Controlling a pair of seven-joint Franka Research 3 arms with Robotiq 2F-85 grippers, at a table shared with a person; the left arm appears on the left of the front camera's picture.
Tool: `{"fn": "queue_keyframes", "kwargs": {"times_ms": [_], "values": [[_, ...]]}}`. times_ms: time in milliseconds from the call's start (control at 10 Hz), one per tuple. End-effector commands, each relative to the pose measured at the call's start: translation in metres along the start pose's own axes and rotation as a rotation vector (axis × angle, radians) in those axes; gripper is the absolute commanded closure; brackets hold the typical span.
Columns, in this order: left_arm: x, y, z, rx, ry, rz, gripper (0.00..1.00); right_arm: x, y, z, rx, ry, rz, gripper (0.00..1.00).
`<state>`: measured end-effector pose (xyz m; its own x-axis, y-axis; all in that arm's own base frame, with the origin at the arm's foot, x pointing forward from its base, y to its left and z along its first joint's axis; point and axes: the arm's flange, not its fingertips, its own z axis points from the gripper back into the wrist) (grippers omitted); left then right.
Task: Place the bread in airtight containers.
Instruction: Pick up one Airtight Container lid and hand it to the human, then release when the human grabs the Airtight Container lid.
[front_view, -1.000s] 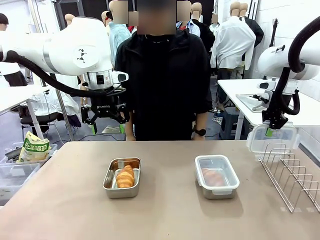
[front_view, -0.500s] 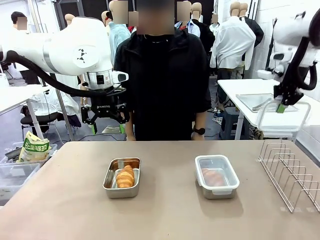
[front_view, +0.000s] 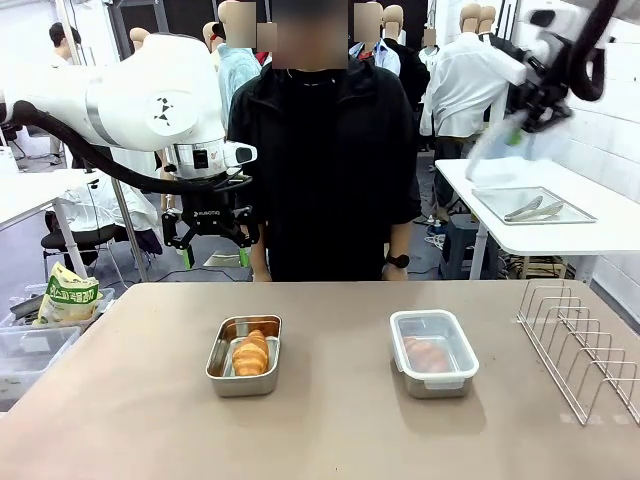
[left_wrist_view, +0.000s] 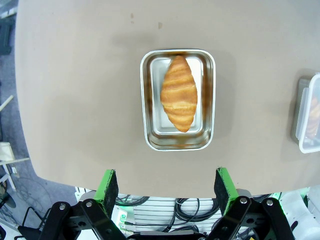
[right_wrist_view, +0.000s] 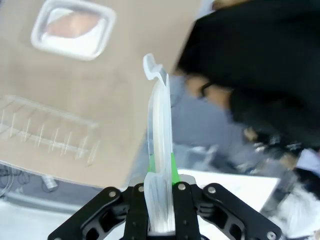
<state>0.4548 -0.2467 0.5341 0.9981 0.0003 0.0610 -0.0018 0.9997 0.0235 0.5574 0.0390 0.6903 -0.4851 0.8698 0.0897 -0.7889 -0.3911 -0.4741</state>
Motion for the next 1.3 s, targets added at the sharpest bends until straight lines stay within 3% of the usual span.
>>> {"fn": "queue_keyframes", "kwargs": {"times_ms": [0,300,400,500,1200], "values": [[0.000,0.002,0.002,0.015,-0.011,-0.003,0.00,0.023,0.003,-0.020,-0.201,-0.159,0.174,1.00],[0.000,0.002,0.002,0.015,-0.011,-0.003,0.00,0.051,-0.005,-0.025,-0.238,-0.306,0.291,1.00],[0.000,0.002,0.002,0.015,-0.011,-0.003,0.00,0.054,-0.005,-0.024,-0.245,-0.304,0.304,1.00],[0.000,0.002,0.002,0.015,-0.011,-0.003,0.00,0.060,-0.021,-0.022,-0.241,-0.240,0.256,1.00],[0.000,0.002,0.002,0.015,-0.011,-0.003,0.00,0.060,-0.021,-0.022,-0.241,-0.240,0.256,1.00]]}}
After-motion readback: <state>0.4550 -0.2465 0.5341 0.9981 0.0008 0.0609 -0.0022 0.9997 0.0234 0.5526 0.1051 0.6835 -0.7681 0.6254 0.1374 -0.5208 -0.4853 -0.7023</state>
